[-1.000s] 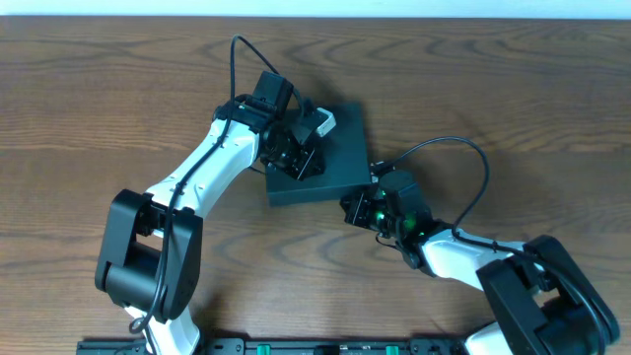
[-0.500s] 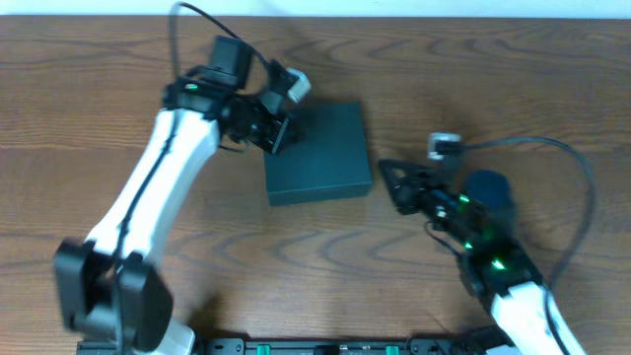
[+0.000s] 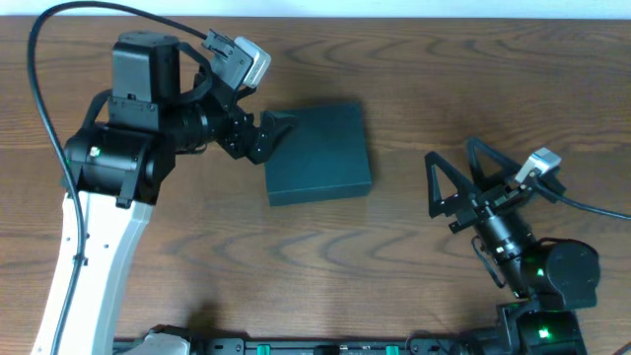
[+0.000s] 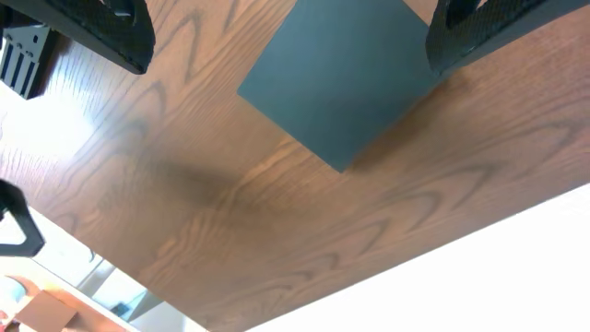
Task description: Pack container
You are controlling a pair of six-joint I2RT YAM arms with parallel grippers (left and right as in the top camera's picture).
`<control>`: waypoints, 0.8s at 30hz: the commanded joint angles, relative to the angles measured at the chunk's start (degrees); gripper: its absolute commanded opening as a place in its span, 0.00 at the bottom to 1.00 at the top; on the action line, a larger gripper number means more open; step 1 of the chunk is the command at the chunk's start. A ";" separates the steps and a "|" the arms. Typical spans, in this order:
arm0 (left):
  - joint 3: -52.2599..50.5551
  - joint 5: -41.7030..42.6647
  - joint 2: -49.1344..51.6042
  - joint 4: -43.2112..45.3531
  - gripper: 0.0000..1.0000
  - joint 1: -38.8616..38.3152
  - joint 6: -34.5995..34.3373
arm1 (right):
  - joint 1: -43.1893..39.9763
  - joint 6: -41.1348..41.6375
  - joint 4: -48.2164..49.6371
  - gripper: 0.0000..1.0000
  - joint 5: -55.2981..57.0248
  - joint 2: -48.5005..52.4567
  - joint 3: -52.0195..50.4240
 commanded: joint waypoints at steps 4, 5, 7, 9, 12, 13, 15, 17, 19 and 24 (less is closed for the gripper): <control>0.74 -1.64 0.33 -0.17 0.95 0.28 0.57 | -0.52 -0.85 -8.98 0.99 0.70 0.04 0.68; 0.74 -1.64 0.33 -0.17 0.95 0.28 0.57 | -0.52 -0.85 -10.88 0.99 0.70 0.07 0.68; 0.74 -1.64 0.33 -0.17 0.95 0.28 0.57 | -0.52 -0.85 -15.56 0.99 0.70 0.07 0.68; 0.74 -1.64 0.33 -0.17 0.95 0.28 0.57 | -0.52 -0.85 -21.38 0.99 0.72 0.07 0.68; 0.74 -1.75 0.33 -0.39 0.95 0.28 0.59 | -0.52 -0.85 -32.04 0.99 0.72 0.07 0.68; 0.74 -3.74 0.33 -1.40 0.95 0.28 0.59 | -0.52 -0.87 -35.23 0.99 0.72 0.07 0.68; 0.70 -9.31 0.33 -3.19 0.95 0.26 0.59 | -0.52 -0.85 -42.12 0.99 0.72 0.07 0.68; 0.70 -13.03 -0.07 -4.92 0.95 0.28 0.59 | -0.52 -0.85 -47.39 0.99 0.72 0.07 0.68; 0.68 -17.20 -1.05 -5.46 0.95 0.31 0.57 | -0.52 -0.85 -51.45 0.99 0.72 0.07 0.68; -1.42 -33.64 -8.37 -5.49 0.95 0.79 -5.51 | -0.52 -0.85 -58.53 0.99 0.72 0.07 0.68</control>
